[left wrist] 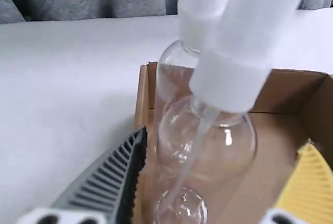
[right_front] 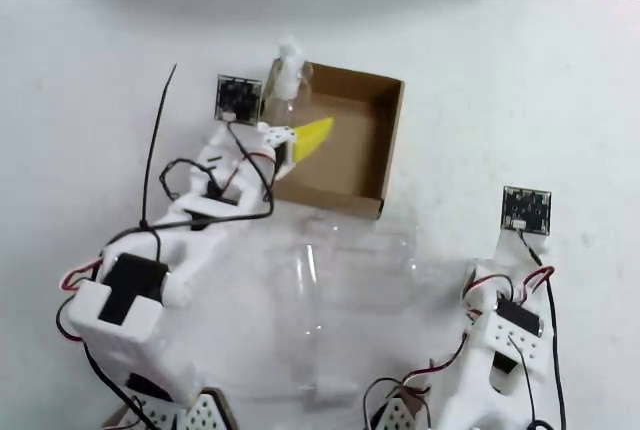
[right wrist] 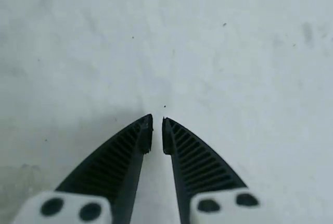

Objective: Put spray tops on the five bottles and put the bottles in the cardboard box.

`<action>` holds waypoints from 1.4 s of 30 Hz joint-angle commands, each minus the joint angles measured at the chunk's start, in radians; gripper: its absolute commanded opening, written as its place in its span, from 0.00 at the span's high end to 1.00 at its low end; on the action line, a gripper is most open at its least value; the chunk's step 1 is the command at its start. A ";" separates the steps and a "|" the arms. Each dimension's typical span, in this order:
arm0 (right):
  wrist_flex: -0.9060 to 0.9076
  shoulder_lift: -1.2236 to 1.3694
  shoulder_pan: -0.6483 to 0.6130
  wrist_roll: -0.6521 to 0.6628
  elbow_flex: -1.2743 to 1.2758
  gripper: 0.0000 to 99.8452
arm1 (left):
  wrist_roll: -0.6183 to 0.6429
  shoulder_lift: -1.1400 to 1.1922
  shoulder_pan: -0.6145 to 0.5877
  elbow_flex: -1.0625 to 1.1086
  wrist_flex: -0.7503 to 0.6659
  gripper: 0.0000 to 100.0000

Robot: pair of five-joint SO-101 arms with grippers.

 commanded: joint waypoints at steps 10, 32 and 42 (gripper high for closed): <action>-0.018 -0.012 -0.012 0.002 -0.011 0.98 | -0.003 -0.022 -0.002 -0.003 -0.031 0.60; -0.031 -0.010 -0.012 0.002 -0.009 0.98 | -0.009 -0.338 0.008 0.203 0.094 0.60; -0.031 -0.010 -0.012 0.002 -0.009 0.98 | -0.011 -0.544 -0.001 0.215 0.497 0.60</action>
